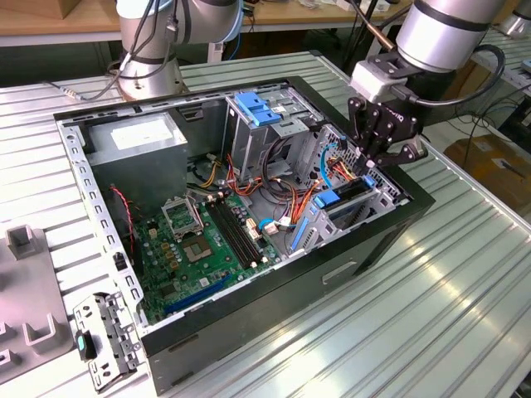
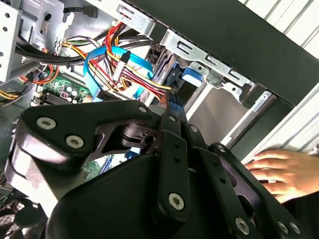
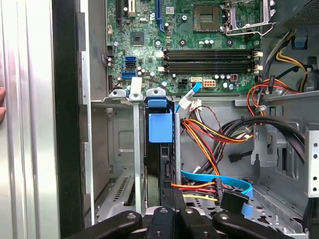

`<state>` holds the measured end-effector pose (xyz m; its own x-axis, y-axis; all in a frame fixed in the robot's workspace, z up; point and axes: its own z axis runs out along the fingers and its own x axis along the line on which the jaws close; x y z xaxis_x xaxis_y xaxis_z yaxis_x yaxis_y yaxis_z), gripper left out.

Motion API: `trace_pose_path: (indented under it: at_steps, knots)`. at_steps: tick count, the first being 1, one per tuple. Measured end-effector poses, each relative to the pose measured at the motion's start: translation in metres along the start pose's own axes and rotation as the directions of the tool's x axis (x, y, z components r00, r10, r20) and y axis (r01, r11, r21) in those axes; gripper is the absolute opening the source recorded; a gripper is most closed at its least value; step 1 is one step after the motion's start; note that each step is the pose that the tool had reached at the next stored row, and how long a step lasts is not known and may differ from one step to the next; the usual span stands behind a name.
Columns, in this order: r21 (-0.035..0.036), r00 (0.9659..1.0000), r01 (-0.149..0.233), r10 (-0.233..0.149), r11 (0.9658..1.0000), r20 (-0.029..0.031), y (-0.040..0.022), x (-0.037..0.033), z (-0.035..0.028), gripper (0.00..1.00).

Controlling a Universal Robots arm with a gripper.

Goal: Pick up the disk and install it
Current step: 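Insert the first disk wire, then insert the second disk wire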

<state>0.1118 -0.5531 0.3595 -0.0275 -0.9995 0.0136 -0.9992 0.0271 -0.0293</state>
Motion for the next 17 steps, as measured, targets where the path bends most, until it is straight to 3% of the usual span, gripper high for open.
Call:
trace_pose_path:
  at_steps: [10, 17]
  knots:
    - [0.0000, 1.0000, 0.000, 0.000, 1.0000, -0.0001, 0.0000, 0.0000, -0.0005, 0.11]
    - [0.0000, 1.0000, 0.000, 0.000, 1.0000, -0.0001, 0.0033, 0.0001, -0.0006, 0.11]
